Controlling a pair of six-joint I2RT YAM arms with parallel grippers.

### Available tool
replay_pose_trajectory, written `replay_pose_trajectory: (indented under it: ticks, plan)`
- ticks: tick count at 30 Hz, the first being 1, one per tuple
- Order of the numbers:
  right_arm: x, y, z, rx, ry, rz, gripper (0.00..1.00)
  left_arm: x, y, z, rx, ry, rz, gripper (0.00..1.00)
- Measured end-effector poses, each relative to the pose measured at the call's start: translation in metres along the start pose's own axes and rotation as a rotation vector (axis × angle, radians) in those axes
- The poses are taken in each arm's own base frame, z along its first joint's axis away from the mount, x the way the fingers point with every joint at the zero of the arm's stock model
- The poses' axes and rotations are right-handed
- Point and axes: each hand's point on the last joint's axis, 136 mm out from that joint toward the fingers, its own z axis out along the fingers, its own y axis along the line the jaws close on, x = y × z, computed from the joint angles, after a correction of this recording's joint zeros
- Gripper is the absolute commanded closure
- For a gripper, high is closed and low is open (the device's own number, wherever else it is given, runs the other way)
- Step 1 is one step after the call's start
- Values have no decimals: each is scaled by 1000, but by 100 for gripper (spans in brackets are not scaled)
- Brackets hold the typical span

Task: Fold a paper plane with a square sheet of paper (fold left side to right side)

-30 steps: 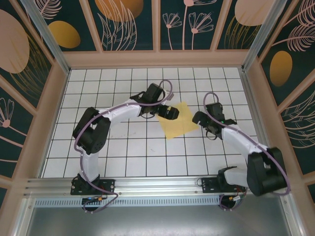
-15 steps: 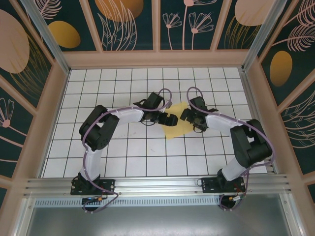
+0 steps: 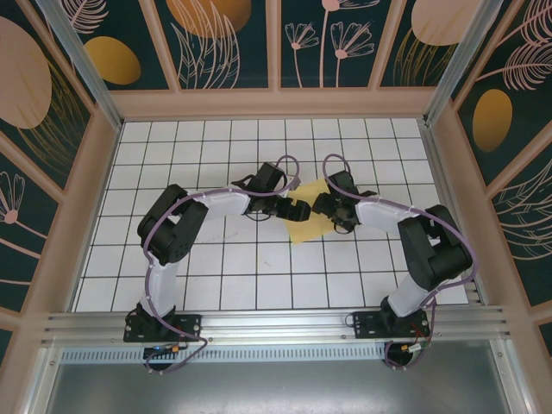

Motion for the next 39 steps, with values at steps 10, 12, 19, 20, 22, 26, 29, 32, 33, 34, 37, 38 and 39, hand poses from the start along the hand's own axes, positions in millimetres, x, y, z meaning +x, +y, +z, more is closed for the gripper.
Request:
replay_pose_trajectory:
  ticks: [10, 12, 19, 20, 22, 26, 29, 32, 33, 34, 37, 38, 39]
  plan:
    - [-2, 15, 7, -38, 25, -32, 26, 0, 1, 0, 3, -9, -2, 10]
    - [-1, 18, 8, -50, 33, -39, 33, 0, 0, -1, 4, -11, 0, 10]
    - [7, 33, 11, -127, 84, -62, 58, 2, -1, -9, -5, -16, -3, 8]
    - [8, 36, 10, -143, 92, -62, 61, 2, -2, -12, -6, -20, -2, 8]
    - [10, 40, 10, -179, 103, -64, 65, -2, -5, -24, -5, -39, -2, 7]
    - [20, 40, 4, -252, 137, -52, 69, -27, -12, -66, 3, -139, 2, 7]
    - [19, 44, -9, -337, 127, -37, 70, -45, -12, -101, 8, -229, -8, 6]
    - [10, 54, -29, -441, 87, -30, 71, -50, -6, -130, 18, -293, -44, 6]
    - [7, 57, -37, -478, 71, -25, 71, -50, -4, -137, 23, -309, -57, 6]
    - [3, 60, -46, -524, 52, -17, 71, -49, -1, -144, 33, -326, -81, 6]
    - [-9, 63, -76, -660, -20, 23, 72, -46, 6, -162, 72, -371, -167, 3]
    - [-13, 63, -85, -699, -44, 37, 72, -45, 8, -166, 84, -381, -197, 3]
    - [-18, 63, -95, -741, -71, 56, 72, -46, 8, -171, 108, -393, -234, 3]
